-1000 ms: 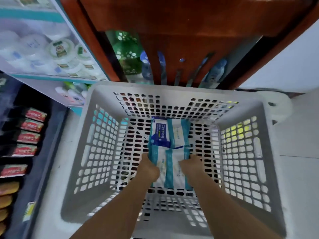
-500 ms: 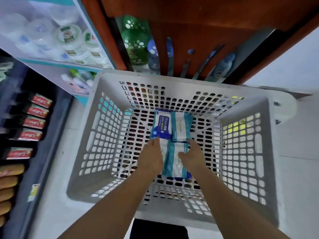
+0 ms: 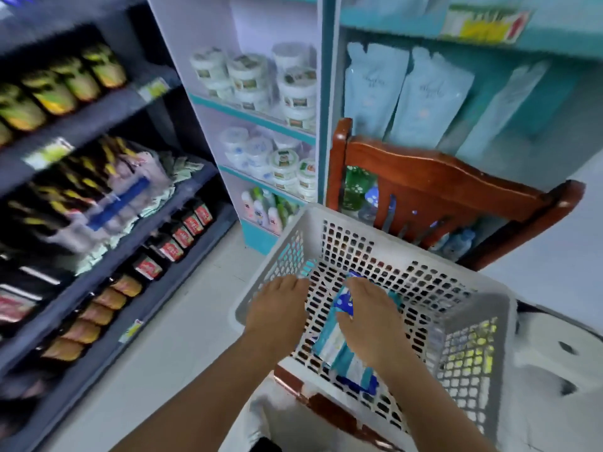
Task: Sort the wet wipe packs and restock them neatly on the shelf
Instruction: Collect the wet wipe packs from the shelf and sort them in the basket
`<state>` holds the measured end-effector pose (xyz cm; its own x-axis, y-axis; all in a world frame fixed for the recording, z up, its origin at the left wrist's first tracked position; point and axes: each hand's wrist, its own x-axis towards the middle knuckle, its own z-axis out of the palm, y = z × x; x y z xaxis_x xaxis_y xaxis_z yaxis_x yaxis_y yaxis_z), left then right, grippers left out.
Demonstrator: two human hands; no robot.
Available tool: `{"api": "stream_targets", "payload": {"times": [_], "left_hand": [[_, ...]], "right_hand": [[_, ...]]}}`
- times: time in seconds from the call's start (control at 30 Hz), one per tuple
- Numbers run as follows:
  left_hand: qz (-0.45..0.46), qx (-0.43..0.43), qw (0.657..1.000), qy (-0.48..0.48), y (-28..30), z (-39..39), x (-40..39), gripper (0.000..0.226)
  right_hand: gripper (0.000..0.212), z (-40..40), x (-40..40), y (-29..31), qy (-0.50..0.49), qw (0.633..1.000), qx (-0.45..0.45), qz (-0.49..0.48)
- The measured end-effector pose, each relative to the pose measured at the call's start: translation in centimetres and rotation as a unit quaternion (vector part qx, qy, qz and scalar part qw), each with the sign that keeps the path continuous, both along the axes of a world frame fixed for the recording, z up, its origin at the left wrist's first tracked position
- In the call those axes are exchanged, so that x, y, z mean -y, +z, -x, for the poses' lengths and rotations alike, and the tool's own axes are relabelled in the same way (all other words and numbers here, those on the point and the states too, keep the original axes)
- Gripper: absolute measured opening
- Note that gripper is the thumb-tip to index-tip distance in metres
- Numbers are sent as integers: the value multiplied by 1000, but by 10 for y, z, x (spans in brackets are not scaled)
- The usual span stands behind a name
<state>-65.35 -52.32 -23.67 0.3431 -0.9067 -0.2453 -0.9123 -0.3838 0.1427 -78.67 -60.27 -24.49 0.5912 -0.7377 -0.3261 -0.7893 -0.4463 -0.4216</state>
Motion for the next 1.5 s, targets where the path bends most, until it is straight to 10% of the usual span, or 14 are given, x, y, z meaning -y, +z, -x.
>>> {"api": "stream_targets", "payload": {"times": [0.47, 1.5], "left_hand": [[133, 68, 970, 190, 126, -145, -184, 48], [203, 243, 824, 469, 242, -415, -542, 45]], "right_hand": [[50, -189, -125, 121, 217, 959, 110, 147], [52, -559, -457, 257, 499, 810, 265, 157]]}}
